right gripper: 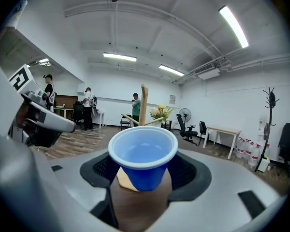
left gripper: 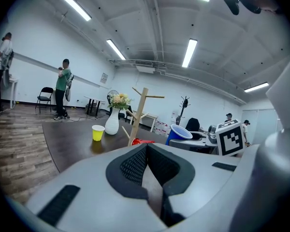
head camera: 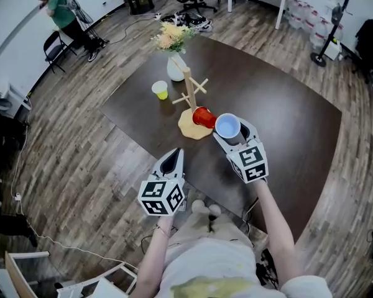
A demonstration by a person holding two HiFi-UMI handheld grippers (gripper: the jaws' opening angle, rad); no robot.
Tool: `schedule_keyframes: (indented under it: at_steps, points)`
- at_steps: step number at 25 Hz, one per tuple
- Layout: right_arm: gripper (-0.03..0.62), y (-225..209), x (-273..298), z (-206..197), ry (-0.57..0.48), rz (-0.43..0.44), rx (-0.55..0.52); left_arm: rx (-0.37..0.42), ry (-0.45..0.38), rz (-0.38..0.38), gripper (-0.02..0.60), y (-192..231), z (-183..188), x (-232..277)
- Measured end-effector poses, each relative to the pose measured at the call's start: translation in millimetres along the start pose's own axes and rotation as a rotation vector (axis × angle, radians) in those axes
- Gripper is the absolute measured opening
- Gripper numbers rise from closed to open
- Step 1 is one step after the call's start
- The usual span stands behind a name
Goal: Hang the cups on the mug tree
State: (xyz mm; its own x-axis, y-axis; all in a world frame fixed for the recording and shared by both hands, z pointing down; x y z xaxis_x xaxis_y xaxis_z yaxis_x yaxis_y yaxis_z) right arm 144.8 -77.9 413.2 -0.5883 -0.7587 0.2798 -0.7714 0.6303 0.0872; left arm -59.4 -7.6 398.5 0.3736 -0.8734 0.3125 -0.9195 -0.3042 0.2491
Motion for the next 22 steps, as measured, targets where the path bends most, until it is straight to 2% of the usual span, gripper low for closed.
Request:
schedule_keyframes:
  at_steps: [5,10,16,22]
  points:
    - [0.311,-17.1,10.5,26.0,0.032,-0.08,-0.065,0.002,0.0,-0.031,0.023,8.0,13.7,11.5]
    - [0.311,-30.9,24.9,35.5,0.045,-0.114,-0.11,0.014,-0.001,-0.068,0.023,14.0,23.5,23.3]
    - [0.311,-40.4,39.8,33.5,0.122,-0.122,-0.195,0.025,0.0,-0.107,0.023,15.6,31.6,34.1]
    - [0.311,-50.7,51.9,37.1,0.156,-0.117,-0.275,0.025,0.006,-0.116,0.023,18.2,35.4,40.7]
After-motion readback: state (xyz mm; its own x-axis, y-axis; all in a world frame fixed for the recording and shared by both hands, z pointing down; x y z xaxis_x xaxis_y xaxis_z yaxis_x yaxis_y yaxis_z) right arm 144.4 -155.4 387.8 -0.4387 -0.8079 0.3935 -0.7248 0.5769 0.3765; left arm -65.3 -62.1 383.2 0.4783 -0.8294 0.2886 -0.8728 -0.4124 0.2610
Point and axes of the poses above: the fingertips, and each gripper's own axes: x forward along the fingers, y to its left, z out of its top, the point moved 7 cm from there along -x, backward along the fingers, and after that the axes turned 6 degrees about z, right-handed, at the moved point
